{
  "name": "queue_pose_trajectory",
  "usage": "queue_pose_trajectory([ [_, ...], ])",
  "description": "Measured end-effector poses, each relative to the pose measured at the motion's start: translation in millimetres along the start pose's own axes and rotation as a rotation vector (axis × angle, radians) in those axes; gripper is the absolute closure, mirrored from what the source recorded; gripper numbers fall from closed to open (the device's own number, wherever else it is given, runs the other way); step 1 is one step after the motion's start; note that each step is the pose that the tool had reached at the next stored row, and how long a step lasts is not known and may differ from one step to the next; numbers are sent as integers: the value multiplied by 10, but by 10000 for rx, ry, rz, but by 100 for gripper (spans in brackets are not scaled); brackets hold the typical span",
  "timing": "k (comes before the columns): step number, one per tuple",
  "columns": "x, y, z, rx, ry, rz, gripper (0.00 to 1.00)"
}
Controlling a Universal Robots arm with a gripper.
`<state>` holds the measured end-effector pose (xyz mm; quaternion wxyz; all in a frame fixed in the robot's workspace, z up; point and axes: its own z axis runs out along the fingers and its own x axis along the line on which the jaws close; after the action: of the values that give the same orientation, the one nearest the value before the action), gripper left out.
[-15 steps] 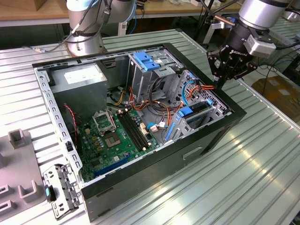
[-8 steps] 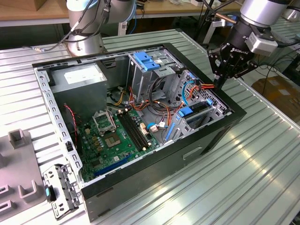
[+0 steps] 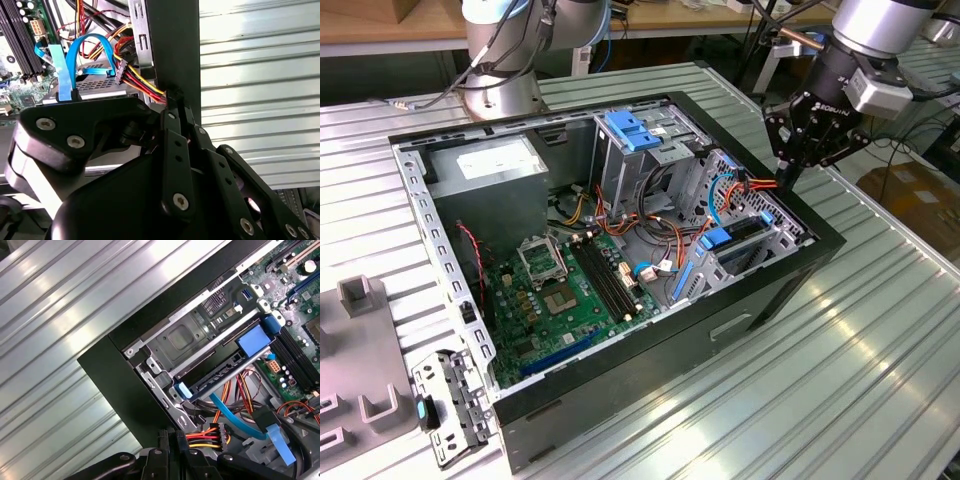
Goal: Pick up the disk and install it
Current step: 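Insert the first disk wire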
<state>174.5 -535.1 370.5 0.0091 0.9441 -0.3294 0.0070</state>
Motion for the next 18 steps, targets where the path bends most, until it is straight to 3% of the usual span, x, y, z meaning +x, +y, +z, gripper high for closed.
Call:
queue_pose_trajectory([
  [4, -1, 1, 0, -15, -9, 748, 83],
  [11, -49, 39, 0, -21, -13, 1074, 83],
  [17, -49, 39, -1, -39, -24, 1995, 83],
  [18, -49, 39, 0, -45, -28, 2297, 83],
])
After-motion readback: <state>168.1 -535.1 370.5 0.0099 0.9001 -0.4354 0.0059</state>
